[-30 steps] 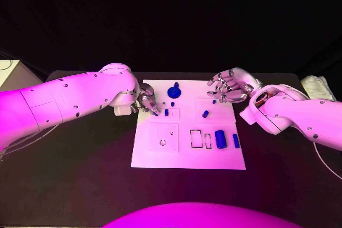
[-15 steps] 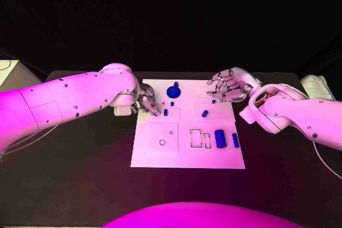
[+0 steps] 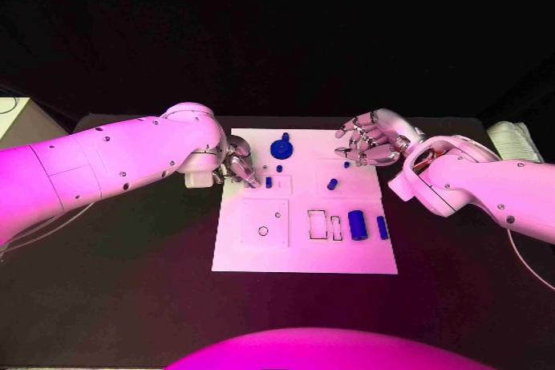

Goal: Assemble the parts on the task board

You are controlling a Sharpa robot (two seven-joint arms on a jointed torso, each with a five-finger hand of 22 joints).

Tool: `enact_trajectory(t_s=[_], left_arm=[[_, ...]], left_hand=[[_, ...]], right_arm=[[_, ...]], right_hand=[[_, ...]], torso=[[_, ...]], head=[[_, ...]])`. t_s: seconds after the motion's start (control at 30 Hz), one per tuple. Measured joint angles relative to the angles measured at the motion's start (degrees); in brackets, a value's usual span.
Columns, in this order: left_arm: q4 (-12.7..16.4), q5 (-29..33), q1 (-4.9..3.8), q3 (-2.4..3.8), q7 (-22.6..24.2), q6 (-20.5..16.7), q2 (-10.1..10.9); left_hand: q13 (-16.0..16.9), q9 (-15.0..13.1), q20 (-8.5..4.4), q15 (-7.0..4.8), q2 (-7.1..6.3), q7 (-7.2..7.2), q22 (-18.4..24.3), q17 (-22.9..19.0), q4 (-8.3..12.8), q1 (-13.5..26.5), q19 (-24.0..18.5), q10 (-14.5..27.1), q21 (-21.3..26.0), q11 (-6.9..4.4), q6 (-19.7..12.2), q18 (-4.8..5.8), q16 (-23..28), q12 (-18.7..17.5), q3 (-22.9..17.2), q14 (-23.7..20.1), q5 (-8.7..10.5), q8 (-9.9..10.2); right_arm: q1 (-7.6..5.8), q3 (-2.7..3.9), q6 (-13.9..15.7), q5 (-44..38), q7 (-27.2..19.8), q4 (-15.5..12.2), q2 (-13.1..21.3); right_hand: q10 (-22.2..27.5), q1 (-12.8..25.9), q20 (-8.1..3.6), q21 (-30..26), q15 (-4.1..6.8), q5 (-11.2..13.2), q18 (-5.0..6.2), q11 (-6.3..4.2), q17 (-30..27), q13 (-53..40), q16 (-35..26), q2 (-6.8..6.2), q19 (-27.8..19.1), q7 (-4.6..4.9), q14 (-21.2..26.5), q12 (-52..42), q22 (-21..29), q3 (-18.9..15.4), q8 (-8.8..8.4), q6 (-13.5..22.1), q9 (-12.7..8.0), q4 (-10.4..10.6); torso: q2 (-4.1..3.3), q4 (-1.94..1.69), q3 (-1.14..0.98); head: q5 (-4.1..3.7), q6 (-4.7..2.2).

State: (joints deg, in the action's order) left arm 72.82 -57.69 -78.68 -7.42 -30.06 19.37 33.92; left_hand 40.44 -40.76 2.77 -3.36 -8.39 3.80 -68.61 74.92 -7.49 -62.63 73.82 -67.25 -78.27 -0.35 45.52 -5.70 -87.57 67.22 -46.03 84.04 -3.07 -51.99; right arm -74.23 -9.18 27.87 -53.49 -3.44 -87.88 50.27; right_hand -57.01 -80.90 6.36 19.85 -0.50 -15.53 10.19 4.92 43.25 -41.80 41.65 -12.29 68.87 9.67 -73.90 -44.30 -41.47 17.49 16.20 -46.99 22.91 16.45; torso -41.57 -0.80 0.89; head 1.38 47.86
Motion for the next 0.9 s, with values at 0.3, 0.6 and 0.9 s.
enact_trajectory(t_s=[0.3, 0.6, 0.9], left_arm=[[-0.8, 0.2, 0.04, -0.05, 0.1, 0.0, -0.2], [-1.5, 0.0, 0.12, -0.13, 0.1, -0.1, -0.3], [-1.6, -0.2, 0.15, -0.13, 0.2, -0.1, -0.3]], left_hand=[[-0.9, 1.1, 0.12, 0.0, 0.1, -0.96, 0.8, 0.0, 0.8, 3.7, -0.1, 0.4, 0.2, -0.41, 1.1, 0.0, 0.0, 0.0, 0.8, 0.0, 0.04, -0.2], [-1.2, 2.6, 0.01, 0.0, -2.04, -1.07, 1.1, 0.0, 0.7, 9.0, -0.4, 1.2, 0.5, -0.75, 1.4, 0.01, 0.3, 0.0, 2.8, 0.0, -0.07, -0.4], [-1.0, 3.0, 0.01, 0.0, -2.58, -1.16, 1.1, 0.0, -1.0, 9.7, -0.4, 1.2, 0.5, -0.75, 1.5, 0.01, 0.3, 0.0, 5.2, 0.0, -0.04, -0.6]], right_arm=[[0.0, 0.0, 0.0, 0.0, 0.0, 0.0, 0.0], [0.0, -0.01, 0.0, 0.0, 0.0, 0.0, 0.1], [0.0, -0.01, 0.0, 0.0, 0.0, 0.0, 0.2]], right_hand=[[0.2, 0.0, 0.0, 0.0, 0.0, 0.0, 0.0, -0.2, 0.0, 0.0, 0.0, 0.0, 0.0, 0.0, 0.0, 0.0, 0.0, 0.0, 0.0, 0.0, 0.0, 0.0], [0.2, 0.0, 0.0, 0.0, 0.0, 0.0, 0.0, -0.2, 0.0, 0.0, 0.0, 0.0, 0.0, -0.01, 0.0, 0.0, 0.0, 0.0, 0.0, 0.0, 0.0, 0.0], [0.2, 0.0, 0.0, -0.2, 0.0, 0.0, 0.0, -0.2, 0.1, 0.1, 0.0, 0.0, 0.0, 0.0, 0.0, 0.0, 0.1, 0.0, -0.01, 0.0, 0.0, 0.0]], torso=[[-0.01, -0.02, 0.0], [0.01, 0.04, 0.0], [0.01, 0.05, 0.0]], head=[[-0.01, 0.05], [0.05, 0.05], [-0.07, -0.04]])
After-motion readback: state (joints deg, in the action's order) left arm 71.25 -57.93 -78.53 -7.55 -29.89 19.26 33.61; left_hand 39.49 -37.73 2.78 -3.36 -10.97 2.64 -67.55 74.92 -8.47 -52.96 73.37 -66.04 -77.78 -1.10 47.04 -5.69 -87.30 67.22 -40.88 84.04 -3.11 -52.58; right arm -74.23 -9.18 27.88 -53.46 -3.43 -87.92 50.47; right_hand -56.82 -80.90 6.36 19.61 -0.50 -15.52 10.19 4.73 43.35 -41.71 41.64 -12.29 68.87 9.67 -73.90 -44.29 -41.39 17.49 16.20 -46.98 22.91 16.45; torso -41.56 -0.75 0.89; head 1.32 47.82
